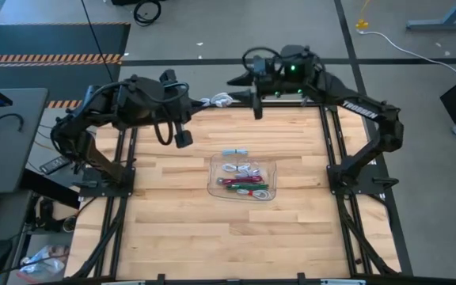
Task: Pick and place USB-C Cables
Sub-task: Put the light blue charger cable into the transparent bin, then adjust the transparent bin
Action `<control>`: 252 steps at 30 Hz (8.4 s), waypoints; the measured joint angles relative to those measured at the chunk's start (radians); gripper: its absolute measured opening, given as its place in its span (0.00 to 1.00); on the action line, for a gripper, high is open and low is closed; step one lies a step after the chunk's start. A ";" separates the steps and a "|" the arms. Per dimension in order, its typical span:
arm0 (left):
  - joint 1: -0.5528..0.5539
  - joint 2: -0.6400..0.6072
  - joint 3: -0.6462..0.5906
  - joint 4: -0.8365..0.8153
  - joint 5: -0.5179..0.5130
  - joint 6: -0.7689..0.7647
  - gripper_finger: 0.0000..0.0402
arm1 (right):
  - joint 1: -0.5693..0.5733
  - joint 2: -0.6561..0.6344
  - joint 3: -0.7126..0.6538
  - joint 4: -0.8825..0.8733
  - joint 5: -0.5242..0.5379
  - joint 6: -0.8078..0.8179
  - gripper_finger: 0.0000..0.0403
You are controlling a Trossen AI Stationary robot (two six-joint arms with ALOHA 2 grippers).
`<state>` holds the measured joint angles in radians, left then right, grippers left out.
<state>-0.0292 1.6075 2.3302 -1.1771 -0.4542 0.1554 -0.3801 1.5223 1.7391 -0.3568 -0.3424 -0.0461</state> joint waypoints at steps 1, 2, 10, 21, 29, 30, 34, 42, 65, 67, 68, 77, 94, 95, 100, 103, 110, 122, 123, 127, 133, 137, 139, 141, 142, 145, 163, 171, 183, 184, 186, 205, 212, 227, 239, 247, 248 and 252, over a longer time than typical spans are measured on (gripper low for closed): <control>0.000 -0.002 0.000 -0.002 -0.004 -0.008 0.02 | 0.015 0.000 -0.015 0.044 0.000 -0.014 0.49; 0.000 -0.003 0.000 -0.002 -0.005 -0.013 0.02 | 0.032 0.000 -0.026 0.086 0.000 -0.030 0.49; 0.000 -0.006 0.000 -0.003 -0.005 -0.013 0.02 | 0.150 -0.001 -0.034 0.159 0.141 -0.210 0.49; 0.000 -0.006 0.000 -0.005 -0.006 -0.021 0.02 | 0.205 0.032 -0.034 0.313 0.102 -0.218 0.49; -0.002 -0.005 0.000 -0.007 -0.002 -0.030 0.02 | 0.231 0.037 -0.034 0.381 0.053 -0.198 0.49; -0.001 -0.005 0.000 -0.009 -0.002 -0.038 0.02 | 0.231 0.037 -0.034 0.385 0.054 -0.196 0.48; 0.000 -0.005 0.000 -0.021 -0.005 -0.042 0.02 | 0.228 0.037 -0.034 0.376 0.054 -0.193 0.39; -0.004 -0.005 0.000 -0.029 0.002 -0.040 0.03 | 0.226 0.035 -0.033 0.359 0.070 -0.195 0.07; -0.155 0.021 -0.043 -0.382 -0.078 -0.511 0.16 | 0.071 0.036 -0.034 -0.208 0.088 -0.060 0.07; -0.174 0.025 -0.083 -0.384 -0.089 -0.536 0.14 | 0.096 0.036 -0.034 -0.312 0.099 -0.050 0.07; -0.180 0.024 -0.114 -0.386 -0.100 -0.560 0.13 | 0.116 0.036 -0.034 -0.351 0.115 -0.050 0.07; -0.257 0.029 -0.474 -0.299 -0.126 -0.756 0.06 | 0.318 0.036 -0.034 -0.582 0.201 0.035 0.07; -0.346 -0.064 -0.886 -0.028 -0.062 -0.929 0.00 | 0.485 0.039 -0.124 -0.780 0.316 0.300 0.07; -0.346 -0.087 -0.904 -0.007 -0.068 -0.926 0.00 | 0.486 0.039 -0.158 -0.740 0.298 0.314 0.07; -0.344 -0.195 -0.955 -0.003 -0.108 -0.924 0.00 | 0.491 0.041 -0.329 -0.569 0.270 0.367 0.07; -0.337 -0.248 -0.976 0.021 -0.119 -0.899 0.00 | 0.483 0.041 -0.390 -0.545 0.265 0.386 0.07; -0.317 -0.301 -0.985 0.022 -0.130 -0.859 0.00 | 0.392 0.053 -0.431 -0.575 0.141 0.311 0.07; -0.277 -0.300 -0.985 0.043 -0.129 -0.851 0.01 | 0.278 0.208 -0.428 -0.631 -0.042 0.071 0.07; -0.274 -0.300 -0.985 0.043 -0.129 -0.851 0.01 | 0.279 0.224 -0.428 -0.631 -0.058 0.053 0.07; -0.258 -0.299 -0.985 0.050 -0.128 -0.851 0.01 | 0.296 0.282 -0.408 -0.633 -0.111 -0.005 0.07; -0.236 -0.300 -0.985 0.057 -0.128 -0.850 0.01 | 0.330 0.343 -0.327 -0.648 -0.176 -0.097 0.07; -0.225 -0.299 -0.985 0.057 -0.129 -0.849 0.01 | 0.353 0.380 -0.287 -0.665 -0.188 -0.150 0.07; -0.225 -0.299 -0.985 0.058 -0.129 -0.849 0.01 | 0.359 0.404 -0.278 -0.680 -0.185 -0.175 0.07; -0.225 -0.299 -0.985 0.059 -0.129 -0.849 0.01 | 0.365 0.425 -0.277 -0.695 -0.182 -0.201 0.07; -0.225 -0.299 -0.985 0.060 -0.129 -0.850 0.01 | 0.368 0.437 -0.276 -0.702 -0.182 -0.213 0.07; -0.225 -0.299 -0.985 0.065 -0.129 -0.850 0.01 | 0.372 0.468 -0.276 -0.728 -0.177 -0.253 0.07; -0.225 -0.299 -0.985 0.106 -0.128 -0.850 0.01 | 0.381 0.490 -0.276 -0.718 -0.136 -0.358 0.07; -0.225 -0.299 -0.985 0.116 -0.128 -0.850 0.01 | 0.383 0.490 -0.276 -0.671 -0.097 -0.373 0.07; -0.225 -0.299 -0.985 0.120 -0.128 -0.851 0.01 | 0.383 0.489 -0.318 -0.644 -0.071 -0.373 0.07; -0.225 -0.299 -0.985 0.120 -0.128 -0.851 0.01 | 0.383 0.489 -0.325 -0.643 -0.071 -0.372 0.07; -0.225 -0.299 -0.985 0.120 -0.128 -0.851 0.01 | 0.383 0.489 -0.331 -0.646 -0.070 -0.371 0.07; -0.225 -0.299 -0.984 0.119 -0.128 -0.850 0.01 | 0.383 0.490 -0.213 -0.698 -0.037 -0.325 0.30; -0.164 -0.299 -0.984 0.079 -0.128 -0.809 0.01 | 0.364 0.490 0.107 -0.874 -0.039 -0.316 0.30; 0.113 -0.299 -0.984 0.061 0.021 -0.563 0.01 | 0.163 0.373 0.550 -1.141 0.221 -0.265 0.30; 0.348 -0.169 -0.983 0.384 0.289 -0.249 0.01 | -0.014 0.012 0.540 -1.014 0.219 -0.129 0.30; 0.381 0.045 -0.984 0.594 0.556 -0.176 0.06 | 0.002 -0.107 0.540 -1.012 0.209 -0.068 0.30; 0.376 0.066 -0.984 0.604 0.563 -0.183 0.08 | 0.007 -0.114 0.540 -1.013 0.209 -0.064 0.30; 0.364 0.128 -0.984 0.608 0.567 -0.211 0.15 | 0.020 -0.127 0.540 -1.019 0.209 -0.066 0.30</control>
<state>0.3344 1.7351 1.3464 -0.5689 0.1123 -0.0557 -0.3600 1.3956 2.2795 -1.3753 -0.1333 -0.1118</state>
